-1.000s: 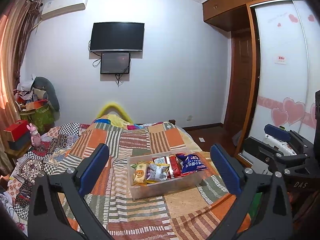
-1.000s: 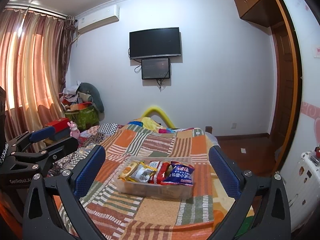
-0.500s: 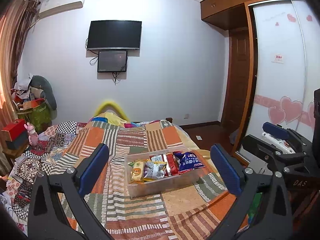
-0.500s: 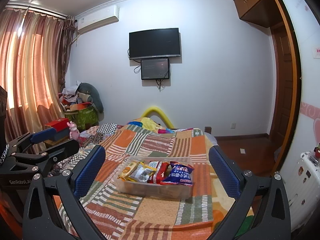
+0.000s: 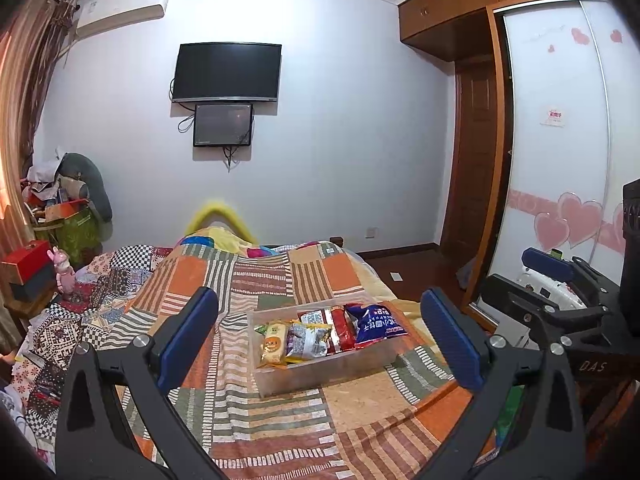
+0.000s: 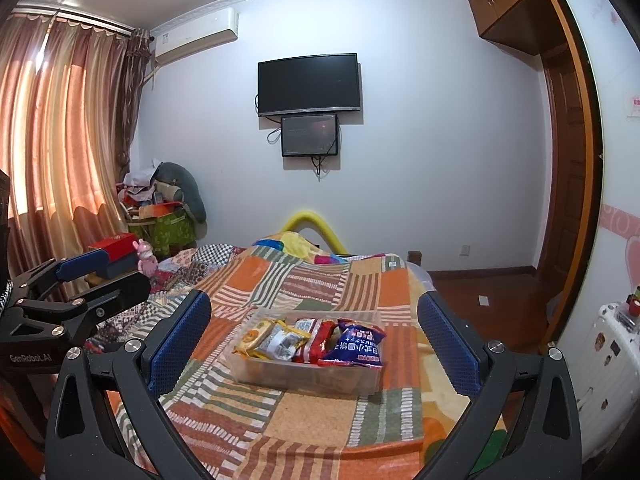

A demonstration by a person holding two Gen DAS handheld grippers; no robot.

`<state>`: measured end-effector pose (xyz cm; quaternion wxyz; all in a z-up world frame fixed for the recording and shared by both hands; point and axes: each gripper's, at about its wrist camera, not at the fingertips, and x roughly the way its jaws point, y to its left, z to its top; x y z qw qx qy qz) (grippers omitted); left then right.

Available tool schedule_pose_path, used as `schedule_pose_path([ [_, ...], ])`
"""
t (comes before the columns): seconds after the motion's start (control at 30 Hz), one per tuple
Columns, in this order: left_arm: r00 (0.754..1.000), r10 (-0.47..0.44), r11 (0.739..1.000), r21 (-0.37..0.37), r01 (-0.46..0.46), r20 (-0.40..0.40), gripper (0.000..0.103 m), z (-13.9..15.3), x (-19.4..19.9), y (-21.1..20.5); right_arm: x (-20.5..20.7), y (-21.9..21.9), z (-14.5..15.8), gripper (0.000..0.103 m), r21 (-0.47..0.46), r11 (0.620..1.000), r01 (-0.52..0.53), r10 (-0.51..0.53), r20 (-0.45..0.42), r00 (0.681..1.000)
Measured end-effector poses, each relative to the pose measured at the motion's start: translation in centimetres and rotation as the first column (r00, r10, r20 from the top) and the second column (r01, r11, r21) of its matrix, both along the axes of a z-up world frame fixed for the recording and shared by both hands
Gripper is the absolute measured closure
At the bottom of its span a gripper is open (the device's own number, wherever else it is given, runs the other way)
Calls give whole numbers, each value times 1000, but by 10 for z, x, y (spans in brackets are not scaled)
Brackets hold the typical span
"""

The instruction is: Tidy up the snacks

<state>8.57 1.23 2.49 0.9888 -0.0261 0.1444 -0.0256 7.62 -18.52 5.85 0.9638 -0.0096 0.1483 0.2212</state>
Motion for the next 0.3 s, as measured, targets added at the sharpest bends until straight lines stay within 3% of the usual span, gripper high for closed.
schedule_pose_path([
  [0.03, 1000, -1, 1000, 0, 1, -1, 0, 0, 0, 0, 0, 0, -1, 0, 1, 1000, 0, 0, -2, 1000],
  [0.3, 1000, -19, 1000, -3, 19, -15, 0, -3, 2, 0, 0, -2, -2, 0, -2, 1000, 7, -7, 1, 1000],
])
